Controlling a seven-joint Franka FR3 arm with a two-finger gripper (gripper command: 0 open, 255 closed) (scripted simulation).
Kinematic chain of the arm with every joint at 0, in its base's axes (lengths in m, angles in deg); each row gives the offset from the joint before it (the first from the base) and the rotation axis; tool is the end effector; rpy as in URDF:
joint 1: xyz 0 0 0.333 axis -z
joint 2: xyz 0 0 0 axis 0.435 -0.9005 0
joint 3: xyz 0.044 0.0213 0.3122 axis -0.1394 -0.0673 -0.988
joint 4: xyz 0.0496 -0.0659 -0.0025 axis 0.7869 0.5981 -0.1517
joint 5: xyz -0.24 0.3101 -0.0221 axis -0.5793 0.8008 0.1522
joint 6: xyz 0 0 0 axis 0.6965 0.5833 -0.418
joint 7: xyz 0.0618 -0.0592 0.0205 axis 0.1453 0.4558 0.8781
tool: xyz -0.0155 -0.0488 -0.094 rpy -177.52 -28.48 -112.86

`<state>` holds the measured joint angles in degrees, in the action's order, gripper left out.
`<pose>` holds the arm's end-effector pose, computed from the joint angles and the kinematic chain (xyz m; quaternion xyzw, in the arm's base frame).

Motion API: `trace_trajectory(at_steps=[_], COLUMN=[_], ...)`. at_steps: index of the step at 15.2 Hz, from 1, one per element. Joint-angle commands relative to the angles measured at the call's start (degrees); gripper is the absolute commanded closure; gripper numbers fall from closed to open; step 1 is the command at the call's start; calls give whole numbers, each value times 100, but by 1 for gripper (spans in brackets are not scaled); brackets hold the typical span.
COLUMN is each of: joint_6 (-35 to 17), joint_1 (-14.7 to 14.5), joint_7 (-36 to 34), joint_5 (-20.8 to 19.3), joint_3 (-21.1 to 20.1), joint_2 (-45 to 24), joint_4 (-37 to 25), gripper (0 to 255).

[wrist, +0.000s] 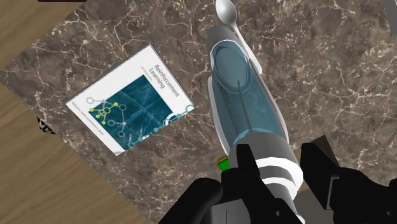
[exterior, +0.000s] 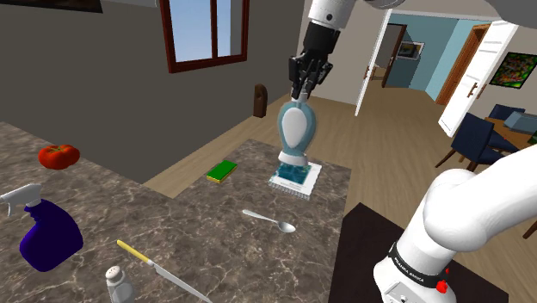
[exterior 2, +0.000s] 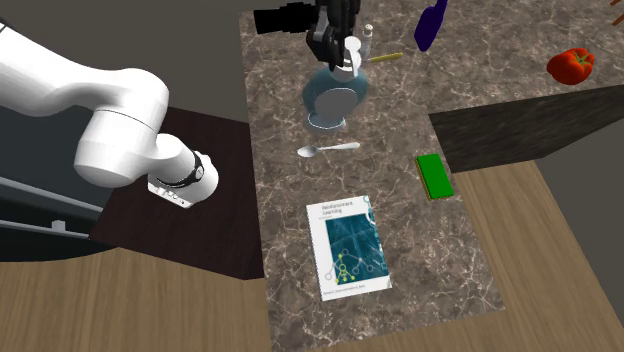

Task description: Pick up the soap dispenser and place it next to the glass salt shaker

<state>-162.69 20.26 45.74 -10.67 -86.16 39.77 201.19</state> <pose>0.3797 0.1117 0.6533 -0.9942 0.0666 -0.0759 0.0370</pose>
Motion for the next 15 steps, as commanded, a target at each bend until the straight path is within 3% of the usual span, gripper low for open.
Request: trace_trajectory(at_steps=[1,15], joint_6=[151,1026], joint_1=[3,-4], joint_7=[-15,-213], joint_5=[-8,-36], joint_3=[-1,-96], joint_2=[-56,-474], joint_4=[-208,-1511], gripper=[255,255])
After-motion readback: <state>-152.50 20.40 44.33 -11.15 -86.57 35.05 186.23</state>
